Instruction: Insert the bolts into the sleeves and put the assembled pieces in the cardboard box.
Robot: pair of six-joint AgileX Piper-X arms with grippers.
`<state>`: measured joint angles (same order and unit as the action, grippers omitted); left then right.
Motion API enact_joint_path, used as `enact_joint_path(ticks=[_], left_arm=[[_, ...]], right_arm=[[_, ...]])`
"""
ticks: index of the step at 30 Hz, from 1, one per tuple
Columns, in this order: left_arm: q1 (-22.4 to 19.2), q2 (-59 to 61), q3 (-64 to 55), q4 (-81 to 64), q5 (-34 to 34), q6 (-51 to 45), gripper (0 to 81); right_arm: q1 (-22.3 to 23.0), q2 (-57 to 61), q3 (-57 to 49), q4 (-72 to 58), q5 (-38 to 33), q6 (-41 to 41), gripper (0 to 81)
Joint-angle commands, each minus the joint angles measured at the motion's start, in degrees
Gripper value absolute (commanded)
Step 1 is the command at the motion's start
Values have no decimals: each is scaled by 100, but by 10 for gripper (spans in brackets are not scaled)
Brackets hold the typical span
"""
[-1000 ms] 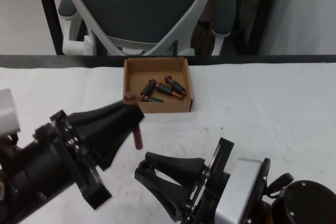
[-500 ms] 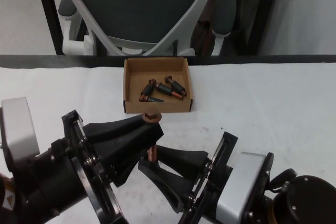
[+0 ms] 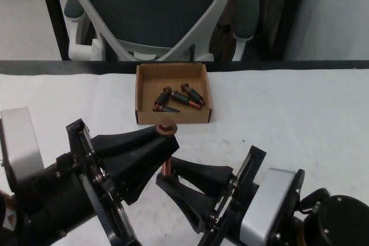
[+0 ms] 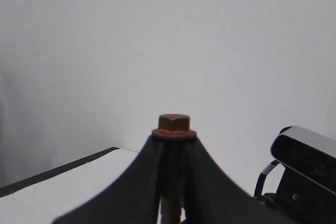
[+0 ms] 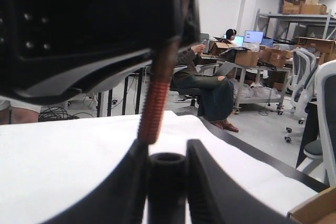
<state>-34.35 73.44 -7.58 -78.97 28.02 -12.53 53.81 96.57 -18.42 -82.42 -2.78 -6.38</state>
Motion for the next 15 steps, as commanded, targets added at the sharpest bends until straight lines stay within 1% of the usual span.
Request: enact_joint_path(ticks=[1, 8, 15], left_arm=[[-21, 12, -9, -172, 207, 319, 8], [-21, 12, -9, -174, 207, 305, 8], [-21, 12, -9, -174, 207, 17, 8]], right_arm=[[-18, 0, 15, -363, 34, -8, 2], [-18, 0, 15, -533, -17, -4, 2], [-18, 0, 15, -646, -113, -4, 2]])
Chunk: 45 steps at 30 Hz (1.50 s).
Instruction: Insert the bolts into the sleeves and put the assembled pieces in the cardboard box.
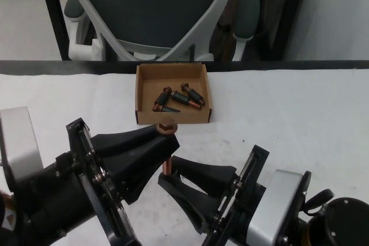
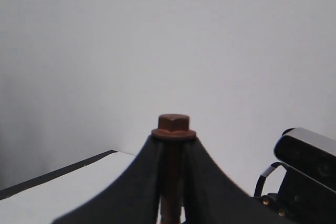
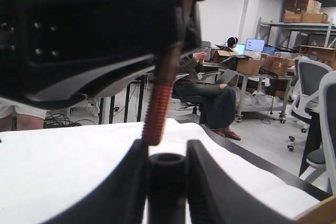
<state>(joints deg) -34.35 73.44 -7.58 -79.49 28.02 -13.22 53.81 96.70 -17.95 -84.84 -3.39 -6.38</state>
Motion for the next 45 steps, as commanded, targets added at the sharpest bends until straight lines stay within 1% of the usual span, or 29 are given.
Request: enact_joint_path(ticks=[1, 18, 24, 27, 33, 36, 45], left_arm=[[-21, 12, -9, -122, 207, 45, 8], [-21, 12, -9, -132, 207, -475, 8], [-50, 12, -20, -132, 207, -462, 8], [-50, 12, -20, -109, 189, -87, 8], [-50, 12, -20, 77, 165, 321, 8], [-50, 12, -20, 83, 11, 389, 8], [-50, 12, -20, 83, -9, 748, 8]], right_arm=[[-18, -14, -32, -416, -52, -4, 2], [-18, -14, -89, -416, -52, -4, 2], [-18, -14, -105, -416, -69, -4, 2], [-18, -14, -105, -416, -92, 162, 2], [-8, -14, -105, -416, -208, 175, 2], [-8, -14, -105, -416, -207, 175, 2], [-8, -14, -105, -416, -207, 231, 2]])
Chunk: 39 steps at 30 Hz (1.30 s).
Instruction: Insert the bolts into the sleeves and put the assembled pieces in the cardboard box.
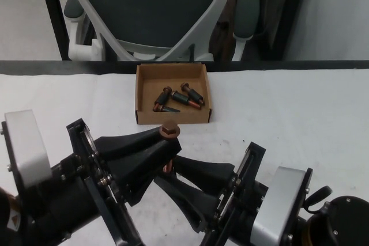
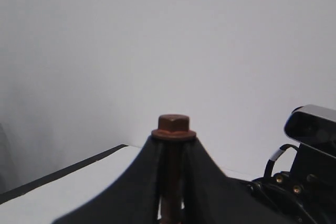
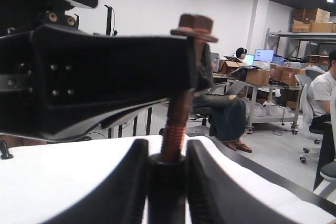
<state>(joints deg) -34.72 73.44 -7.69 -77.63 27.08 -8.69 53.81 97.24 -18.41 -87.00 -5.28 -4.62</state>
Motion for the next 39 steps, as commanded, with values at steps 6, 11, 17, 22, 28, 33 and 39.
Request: enact_joint_path(ticks=[6, 11, 17, 22, 28, 33, 39], left_arm=[[-13, 12, -9, -103, 86, 268, 8], [-13, 12, -9, -55, 86, 269, 8], [-13, 12, -9, -56, 175, 432, 54], [-13, 12, -9, 6, 175, 444, 305], [-13, 12, -9, 188, 129, 444, 512], [75, 12, -9, 149, 24, 588, 510], [642, 12, -9, 266, -197, 601, 510]], right_arm=[[-8, -67, -59, -200, -17, 59, 2], [-8, -67, -59, -200, -17, 59, 2], [-8, -67, -59, -200, -17, 59, 2], [-8, -67, -59, -200, -17, 59, 2], [-8, -67, -59, -200, -17, 59, 2], [-8, -67, -59, -200, -17, 59, 2], [-8, -67, -59, -200, -17, 215, 2]])
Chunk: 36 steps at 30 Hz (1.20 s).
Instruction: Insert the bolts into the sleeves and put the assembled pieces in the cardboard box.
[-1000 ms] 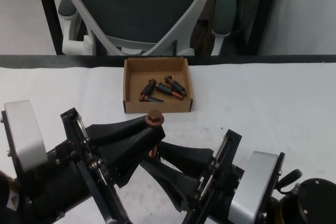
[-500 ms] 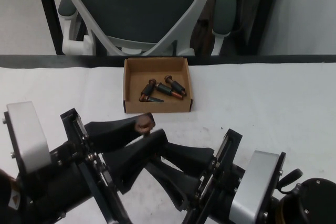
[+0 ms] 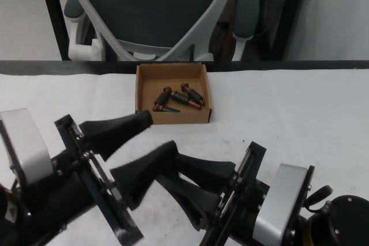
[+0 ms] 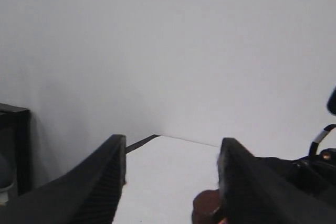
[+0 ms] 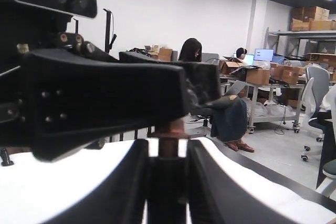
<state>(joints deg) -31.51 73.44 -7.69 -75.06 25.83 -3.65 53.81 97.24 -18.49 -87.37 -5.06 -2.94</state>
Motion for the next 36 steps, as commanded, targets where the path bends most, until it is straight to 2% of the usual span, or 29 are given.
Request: enact_joint_path(ticks=[1, 5, 7, 11, 16, 20, 23, 28, 32, 36], left_arm=[[461, 12, -9, 83, -90, 8, 510], [959, 12, -9, 312, 9, -290, 510], [1122, 12, -9, 320, 327, -375, 505], [1229, 12, -9, 320, 582, -447, 425], [1229, 12, 64, 290, 1034, -278, 256], [1229, -1, 342, -45, 1034, 209, 19], [1229, -18, 588, -636, 922, 484, 6], [1229, -30, 769, -1394, 125, 662, 6], [1229, -43, 769, -1394, 178, 649, 6], [1229, -43, 769, -1394, 178, 651, 6]], right_arm=[[-8, -67, -51, -163, -40, 46, 2], [-8, -67, -51, -163, 97, 46, 2], [-8, -67, -51, -75, 255, 46, 2], [-20, -82, -51, 225, 339, 46, 2], [-155, -191, -113, 461, 564, 64, 2], [-491, -393, -409, 1467, 363, 526, 2], [-721, -475, -859, 2626, 21, 651, 2], [-965, -484, -1842, 4677, -315, 639, 2], [-1169, -448, -2763, 6191, -317, 332, 2], [-1444, -323, -3375, 6910, -301, 182, 2]])
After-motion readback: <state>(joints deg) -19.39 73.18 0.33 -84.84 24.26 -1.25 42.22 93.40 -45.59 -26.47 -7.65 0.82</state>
